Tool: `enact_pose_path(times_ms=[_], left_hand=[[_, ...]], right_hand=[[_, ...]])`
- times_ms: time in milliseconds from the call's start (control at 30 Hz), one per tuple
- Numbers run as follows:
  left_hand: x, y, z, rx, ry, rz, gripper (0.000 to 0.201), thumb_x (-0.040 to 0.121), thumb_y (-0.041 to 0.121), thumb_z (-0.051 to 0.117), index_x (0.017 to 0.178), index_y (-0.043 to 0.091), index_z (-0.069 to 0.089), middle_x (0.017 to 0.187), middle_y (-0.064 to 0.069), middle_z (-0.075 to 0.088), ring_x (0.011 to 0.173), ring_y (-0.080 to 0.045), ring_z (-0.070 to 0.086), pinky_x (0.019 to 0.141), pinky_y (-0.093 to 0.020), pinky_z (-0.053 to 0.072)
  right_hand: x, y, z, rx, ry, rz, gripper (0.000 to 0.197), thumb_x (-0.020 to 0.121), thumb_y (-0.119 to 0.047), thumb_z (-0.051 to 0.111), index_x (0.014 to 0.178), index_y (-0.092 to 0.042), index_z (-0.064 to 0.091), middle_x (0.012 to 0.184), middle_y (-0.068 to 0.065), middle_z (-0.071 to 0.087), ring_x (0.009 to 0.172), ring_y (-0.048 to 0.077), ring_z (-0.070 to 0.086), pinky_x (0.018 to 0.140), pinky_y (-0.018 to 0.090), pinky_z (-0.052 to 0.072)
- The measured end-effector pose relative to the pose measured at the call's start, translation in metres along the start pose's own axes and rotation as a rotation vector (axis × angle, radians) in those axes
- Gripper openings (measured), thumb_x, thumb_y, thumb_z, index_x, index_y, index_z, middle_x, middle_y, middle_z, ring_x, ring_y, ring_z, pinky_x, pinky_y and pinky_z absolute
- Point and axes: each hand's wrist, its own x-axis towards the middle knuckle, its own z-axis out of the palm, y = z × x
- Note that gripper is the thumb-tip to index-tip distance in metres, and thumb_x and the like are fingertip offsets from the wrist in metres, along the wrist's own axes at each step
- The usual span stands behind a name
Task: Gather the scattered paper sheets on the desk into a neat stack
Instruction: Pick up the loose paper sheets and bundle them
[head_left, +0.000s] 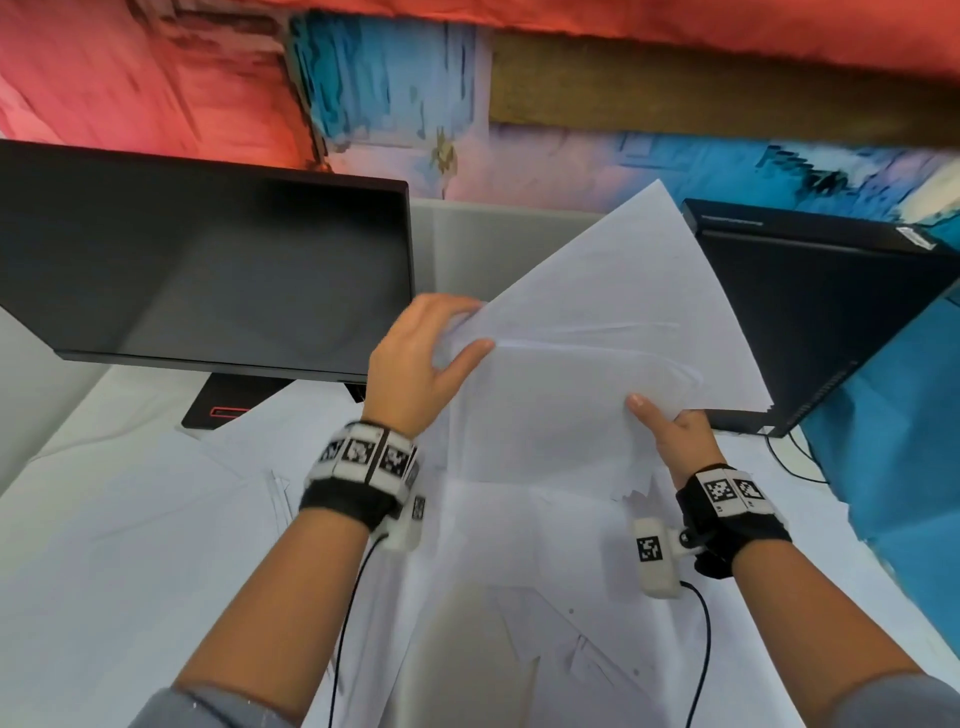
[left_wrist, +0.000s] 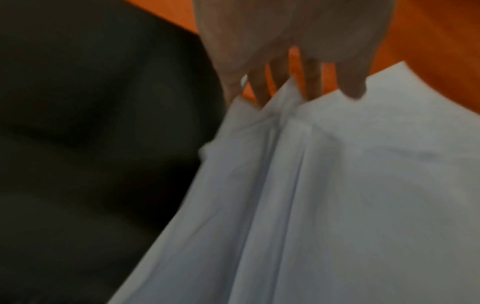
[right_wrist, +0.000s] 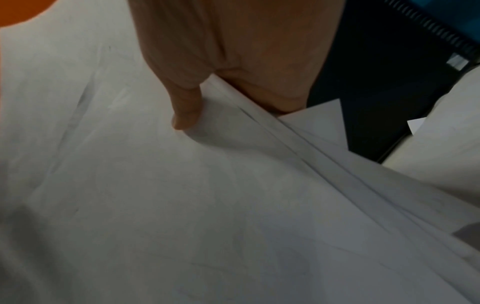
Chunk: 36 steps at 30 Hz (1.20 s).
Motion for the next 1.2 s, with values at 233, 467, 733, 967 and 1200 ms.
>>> enact_pose_path(times_ms=[233,467,733,967,1200], left_hand=[[0.065,0.031,0.009,-0.016,-0.143,0.069,0.024,0.087,0.035,0.060,0.093,0.015,0.073,0.102,0.004,0.070,0.099,-0.021,0.060,0.088,-0.037,0.046],[0.022,0.001,-0.001,-0.660,0.338,-0.394,0.009,0.090,0.009,0.058,0.088,0.013,0.066,0.091,0.000,0.064,0.085,-0.011,0.057,0.079,-0.025,0.047],[-0.019,-0.029,0.035,-0.471,0.185,-0.604,0.026,0.097,0.008,0.043,0.120,0.002,0.052,0.136,-0.010,0.032,0.100,0.012,0.042,0.087,0.005,0.032],[-0.044,-0.038,0.066,-0.362,-0.010,-0.562,0.020,0.095,0.003,0.049,0.083,0.017,0.056,0.140,-0.010,0.026,0.133,-0.027,0.032,0.109,-0.032,0.028],[-0.033,-0.063,0.039,-0.864,0.100,-0.644,0.052,0.065,0.004,0.048,0.115,0.020,0.043,0.127,-0.006,0.053,0.120,-0.019,0.051,0.087,-0.017,0.046]], right_hand=[[-0.002,-0.001,0.002,0.066,-0.032,-0.033,0.019,0.090,-0.021,0.063,0.091,-0.002,0.061,0.074,0.000,0.061,0.068,0.012,0.058,0.060,0.017,0.048],[-0.001,-0.002,0.004,0.062,-0.068,-0.089,0.019,0.091,-0.011,0.059,0.110,-0.007,0.062,0.097,0.004,0.068,0.085,0.014,0.065,0.078,0.026,0.055],[-0.002,0.002,0.000,0.073,-0.083,-0.091,0.019,0.091,-0.013,0.060,0.110,-0.011,0.062,0.102,0.004,0.068,0.092,0.016,0.065,0.081,0.030,0.051],[-0.001,0.000,0.002,0.134,-0.100,-0.065,0.024,0.085,-0.002,0.064,0.107,-0.011,0.061,0.095,0.000,0.068,0.085,0.012,0.066,0.065,0.019,0.053],[0.000,0.000,0.000,0.182,-0.066,-0.073,0.020,0.085,-0.001,0.064,0.095,-0.018,0.062,0.091,0.000,0.068,0.079,0.009,0.065,0.056,0.012,0.052]])
